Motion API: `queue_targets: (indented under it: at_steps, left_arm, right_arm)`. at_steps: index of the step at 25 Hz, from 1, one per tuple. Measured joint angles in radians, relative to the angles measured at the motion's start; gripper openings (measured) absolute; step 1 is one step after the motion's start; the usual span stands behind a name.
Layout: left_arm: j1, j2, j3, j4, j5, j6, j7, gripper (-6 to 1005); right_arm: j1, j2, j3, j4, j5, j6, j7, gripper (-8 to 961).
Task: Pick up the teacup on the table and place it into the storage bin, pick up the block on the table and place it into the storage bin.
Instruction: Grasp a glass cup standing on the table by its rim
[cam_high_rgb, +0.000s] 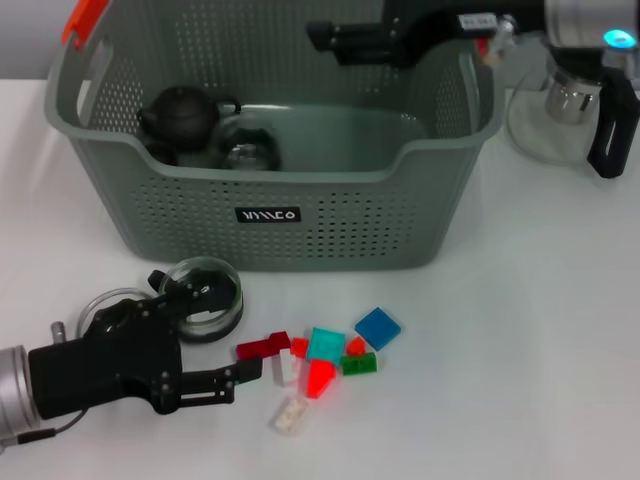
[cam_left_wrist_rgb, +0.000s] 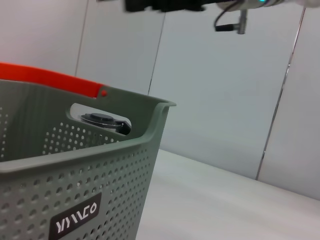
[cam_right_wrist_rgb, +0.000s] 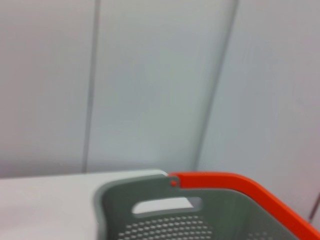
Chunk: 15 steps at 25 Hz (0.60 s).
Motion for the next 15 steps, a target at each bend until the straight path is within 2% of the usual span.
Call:
queue_targets:
  at_steps: [6, 12, 15]
  left_arm:
    - [-0.001, 0.002, 0.000, 0.001, 0.000, 0.004, -0.003, 934]
    - [0.000, 0.004, -0.001, 0.007, -0.001, 0.007, -0.004, 934]
    - [0.004, 0.006, -0.007, 0.014, -0.001, 0.013, -0.004, 934]
  right_arm:
    - [-0.069, 0.000, 0.055, -0.013, 0.101, -0.133, -0.079, 681]
    - [-0.161, 0.004, 0.044, 0.008, 0.214, -0.271, -0.238, 885]
    - [-0.213, 0.004, 0.041, 0.069, 0.302, -0.375, -0.380, 922]
